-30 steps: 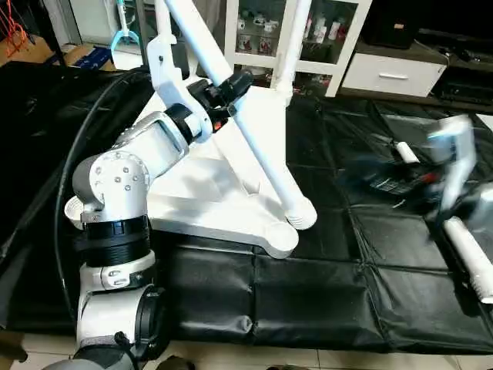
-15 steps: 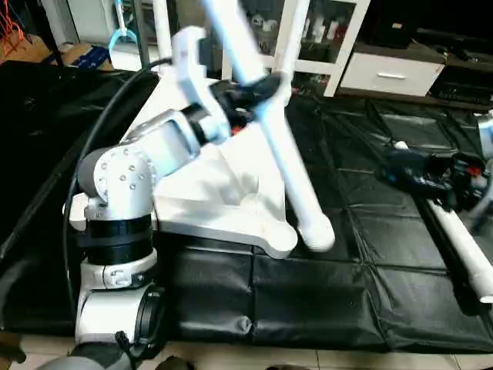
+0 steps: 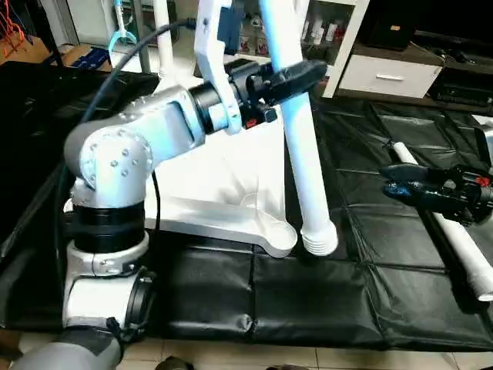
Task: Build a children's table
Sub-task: Pick table leg
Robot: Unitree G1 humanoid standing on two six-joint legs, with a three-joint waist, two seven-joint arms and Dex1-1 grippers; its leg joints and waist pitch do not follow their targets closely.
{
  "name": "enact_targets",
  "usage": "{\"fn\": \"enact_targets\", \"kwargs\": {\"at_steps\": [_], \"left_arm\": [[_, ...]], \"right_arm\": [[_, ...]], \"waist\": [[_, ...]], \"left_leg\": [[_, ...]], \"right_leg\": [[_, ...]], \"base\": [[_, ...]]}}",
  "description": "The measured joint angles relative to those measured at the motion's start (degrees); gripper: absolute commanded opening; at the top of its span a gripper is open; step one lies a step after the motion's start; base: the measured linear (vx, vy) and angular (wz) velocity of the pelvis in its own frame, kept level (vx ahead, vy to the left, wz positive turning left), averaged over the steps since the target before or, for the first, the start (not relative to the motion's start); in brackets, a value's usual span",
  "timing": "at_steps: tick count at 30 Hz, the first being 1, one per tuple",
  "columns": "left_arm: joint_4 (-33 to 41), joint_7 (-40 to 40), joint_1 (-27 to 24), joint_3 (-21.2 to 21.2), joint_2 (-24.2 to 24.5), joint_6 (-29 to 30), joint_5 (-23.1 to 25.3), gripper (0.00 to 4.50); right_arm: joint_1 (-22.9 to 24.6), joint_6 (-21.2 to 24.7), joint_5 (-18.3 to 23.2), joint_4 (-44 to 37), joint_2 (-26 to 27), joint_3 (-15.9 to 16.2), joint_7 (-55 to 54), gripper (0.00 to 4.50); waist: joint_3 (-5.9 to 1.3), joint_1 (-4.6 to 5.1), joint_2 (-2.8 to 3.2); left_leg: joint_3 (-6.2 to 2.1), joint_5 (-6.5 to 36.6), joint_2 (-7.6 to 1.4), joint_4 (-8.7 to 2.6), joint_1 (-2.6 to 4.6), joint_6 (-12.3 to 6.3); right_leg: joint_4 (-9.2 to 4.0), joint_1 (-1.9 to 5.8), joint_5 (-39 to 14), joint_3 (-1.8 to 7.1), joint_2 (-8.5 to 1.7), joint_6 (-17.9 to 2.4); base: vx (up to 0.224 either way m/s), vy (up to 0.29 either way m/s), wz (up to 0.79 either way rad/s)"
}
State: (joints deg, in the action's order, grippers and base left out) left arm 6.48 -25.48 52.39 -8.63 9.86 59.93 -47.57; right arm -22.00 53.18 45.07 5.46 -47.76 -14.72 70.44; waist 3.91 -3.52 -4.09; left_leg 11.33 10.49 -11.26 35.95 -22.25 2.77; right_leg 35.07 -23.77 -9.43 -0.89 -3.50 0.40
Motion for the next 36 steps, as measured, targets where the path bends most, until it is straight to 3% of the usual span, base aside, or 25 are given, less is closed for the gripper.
{"fn": "enact_targets", "kwargs": {"at_steps": [7,10,14,16,22,29,36], "left_arm": [[0.06,-3.94,0.02,0.40,1.51,0.48,-1.88,1.61],[1.23,-7.69,0.02,2.75,3.03,1.15,-2.29,1.61],[1.36,-10.08,0.02,5.76,3.91,1.12,-2.05,1.61],[1.35,-10.86,0.01,7.38,4.39,0.84,-1.03,1.61],[1.25,-13.08,0.02,9.32,5.93,-0.25,0.30,1.61],[1.17,-15.66,0.25,10.17,6.92,-1.36,0.68,1.61],[1.00,-16.35,0.55,10.19,6.86,-1.61,0.67,1.61]], "right_arm": [[0.19,0.37,0.32,-1.61,0.03,0.50,0.18,4.50],[0.23,0.77,0.59,-5.29,0.51,3.23,0.81,4.50],[0.19,-1.04,-1.07,-9.16,2.95,9.14,0.71,4.50],[-0.63,-2.49,-2.55,-10.11,4.58,11.83,0.62,4.50],[-2.45,-6.32,-6.39,-10.14,5.27,14.92,-0.06,4.50],[-0.51,-12.82,-12.77,-10.06,5.44,22.07,0.49,4.50],[0.66,-18.55,-15.02,-9.98,7.63,23.06,0.65,4.50]], "waist": [[0.00,-0.02,0.00],[0.00,0.01,0.00],[0.00,0.12,0.01],[0.00,0.16,0.00],[-0.01,0.10,-0.01],[-0.01,0.02,-0.01],[-0.01,0.21,-0.01]], "left_leg": [[-0.01,0.00,0.00,-0.01,0.00,0.00],[-0.02,0.00,-0.03,-0.01,0.01,0.00],[-0.01,-0.01,-0.05,0.00,0.03,0.02],[-0.01,-0.01,-0.05,0.02,0.04,0.02],[-0.01,-0.01,-0.04,0.06,0.02,0.02],[-0.02,0.00,-0.05,0.04,0.01,0.02],[-0.01,0.00,-0.05,0.05,0.03,0.02]], "right_leg": [[0.04,-0.01,0.01,-0.01,0.00,-0.02],[0.07,-0.01,0.01,-0.02,0.01,-0.02],[0.11,-0.02,0.00,-0.01,0.02,0.00],[0.12,-0.02,0.00,-0.01,0.02,0.01],[0.10,0.02,0.00,0.01,0.01,0.01],[0.15,0.01,0.11,0.00,0.01,-0.19],[0.18,-0.01,0.14,0.01,0.02,-0.23]], "base": [[0.000,0.000,0.00],[0.000,0.000,0.00],[0.000,0.000,0.00],[0.000,0.000,0.00],[0.000,0.000,0.00],[0.000,0.000,0.00],[0.000,0.000,0.00]]}}
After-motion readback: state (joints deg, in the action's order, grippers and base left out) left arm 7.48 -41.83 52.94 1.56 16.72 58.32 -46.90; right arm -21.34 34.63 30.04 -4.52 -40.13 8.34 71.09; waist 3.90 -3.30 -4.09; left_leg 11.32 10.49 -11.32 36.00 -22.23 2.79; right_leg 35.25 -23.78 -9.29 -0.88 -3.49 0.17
